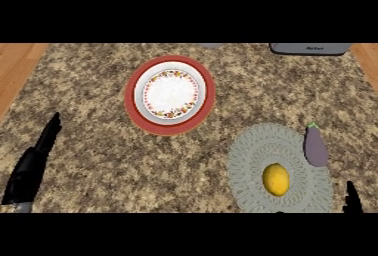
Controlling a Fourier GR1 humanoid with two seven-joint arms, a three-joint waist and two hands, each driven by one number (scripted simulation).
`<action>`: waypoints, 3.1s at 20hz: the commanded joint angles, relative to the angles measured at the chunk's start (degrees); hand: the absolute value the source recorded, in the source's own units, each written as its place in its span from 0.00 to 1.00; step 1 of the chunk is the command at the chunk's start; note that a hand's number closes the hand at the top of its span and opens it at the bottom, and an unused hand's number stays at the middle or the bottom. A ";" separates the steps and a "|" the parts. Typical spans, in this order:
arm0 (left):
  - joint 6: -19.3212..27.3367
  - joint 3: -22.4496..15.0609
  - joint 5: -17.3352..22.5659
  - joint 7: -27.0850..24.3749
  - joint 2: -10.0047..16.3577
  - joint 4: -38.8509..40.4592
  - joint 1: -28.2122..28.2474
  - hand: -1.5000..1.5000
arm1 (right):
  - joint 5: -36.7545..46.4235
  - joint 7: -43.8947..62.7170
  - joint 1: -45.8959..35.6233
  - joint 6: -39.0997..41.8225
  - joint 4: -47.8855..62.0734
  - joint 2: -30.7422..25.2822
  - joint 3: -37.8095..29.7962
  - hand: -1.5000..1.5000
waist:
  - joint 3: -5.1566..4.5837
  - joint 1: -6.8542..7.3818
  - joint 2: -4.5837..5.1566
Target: Pick the lemon from the placemat and place it in the plate
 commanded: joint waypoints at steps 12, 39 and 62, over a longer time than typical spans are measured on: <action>-4.77 6.25 -3.43 0.32 -2.97 1.81 0.02 0.50 | 3.17 6.38 -13.64 12.18 10.70 10.96 1.21 0.00 | 0.15 -1.53 -0.45; -11.28 6.53 -10.32 1.45 -8.20 -5.29 -1.43 0.50 | 8.30 -25.45 -36.61 39.89 31.51 -2.10 1.58 1.00 | -0.13 11.00 2.75; -11.10 7.94 -10.54 2.52 -8.36 -1.72 -4.11 0.50 | -2.08 -83.83 -75.39 52.57 64.43 -4.22 -12.11 1.00 | 0.35 5.58 1.49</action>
